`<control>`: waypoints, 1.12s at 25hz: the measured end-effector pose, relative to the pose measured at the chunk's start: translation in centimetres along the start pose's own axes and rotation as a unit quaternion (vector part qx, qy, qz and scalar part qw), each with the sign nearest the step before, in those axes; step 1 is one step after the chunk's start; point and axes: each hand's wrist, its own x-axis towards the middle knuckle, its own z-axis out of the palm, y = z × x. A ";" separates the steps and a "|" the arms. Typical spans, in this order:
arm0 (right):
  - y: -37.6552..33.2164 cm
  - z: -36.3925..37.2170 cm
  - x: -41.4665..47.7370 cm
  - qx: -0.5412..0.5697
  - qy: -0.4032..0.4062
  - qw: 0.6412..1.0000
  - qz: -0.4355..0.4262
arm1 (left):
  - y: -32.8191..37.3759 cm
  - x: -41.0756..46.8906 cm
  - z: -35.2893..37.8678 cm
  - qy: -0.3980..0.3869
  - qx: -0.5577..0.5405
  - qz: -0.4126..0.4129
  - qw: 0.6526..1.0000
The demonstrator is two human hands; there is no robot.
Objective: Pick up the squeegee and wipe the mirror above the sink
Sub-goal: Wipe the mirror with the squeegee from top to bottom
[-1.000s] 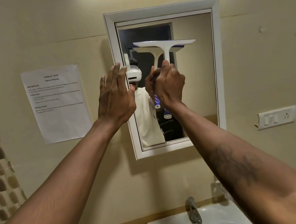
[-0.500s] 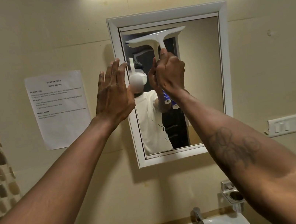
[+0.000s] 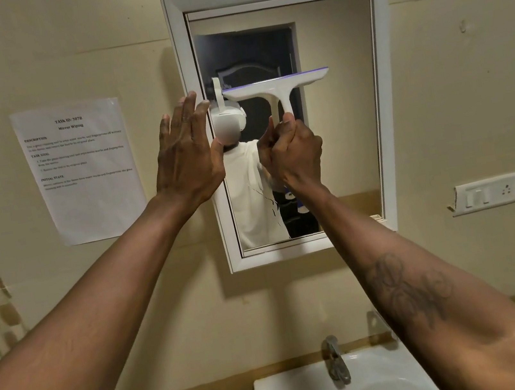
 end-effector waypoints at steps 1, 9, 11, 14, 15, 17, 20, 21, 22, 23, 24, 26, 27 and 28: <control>0.2 -0.4 -0.8 0.004 0.002 1.000 0.004 | 0.1 -0.3 0.0 -0.003 -0.001 -0.001 1.000; 5.3 -2.3 -8.1 -0.046 -0.023 0.997 0.065 | 0.6 -2.6 0.9 -0.024 0.010 -0.008 1.000; 5.6 -2.7 -8.9 -0.039 -0.034 0.996 0.074 | 0.8 -3.0 1.0 -0.028 0.009 -0.004 1.000; 4.7 -2.9 -8.2 -0.038 -0.029 0.996 0.078 | 0.8 -3.2 0.6 -0.029 0.014 0.002 0.999; 4.0 -2.8 -7.5 -0.041 -0.025 0.996 0.078 | 0.8 -3.0 0.5 -0.026 0.015 0.004 1.000; 2.2 -2.6 -5.7 -0.042 -0.009 0.997 0.065 | 0.8 -2.8 0.3 -0.020 0.015 0.007 1.000; 0.3 -1.7 -3.7 -0.038 -0.009 0.998 0.041 | 0.6 -3.1 0.4 -0.021 0.016 0.001 1.000; 0.2 -1.2 -3.6 -0.042 -0.013 0.998 0.038 | 0.5 -3.4 0.6 -0.024 0.019 0.000 1.000; 0.4 -0.8 -3.8 -0.047 -0.018 0.998 0.038 | 0.3 -3.7 0.8 -0.028 0.022 -0.001 0.999; 0.8 -0.4 -4.2 -0.048 -0.022 0.998 0.040 | 0.2 -4.1 1.0 -0.032 0.025 -0.003 0.999; 1.2 -0.1 -4.8 -0.047 -0.023 0.998 0.040 | 0.0 -4.5 1.2 -0.035 0.027 -0.006 0.999; 1.9 0.0 -5.9 -0.046 -0.014 0.998 0.036 | -0.5 -5.1 1.5 -0.040 0.031 -0.011 0.999; 2.1 -0.1 -6.3 -0.047 -0.011 0.998 0.035 | -0.8 -5.3 1.7 -0.042 0.031 -0.012 0.999; 2.2 -0.3 -6.6 -0.048 -0.011 0.998 0.033 | -1.0 -5.5 1.9 -0.044 0.030 -0.014 0.998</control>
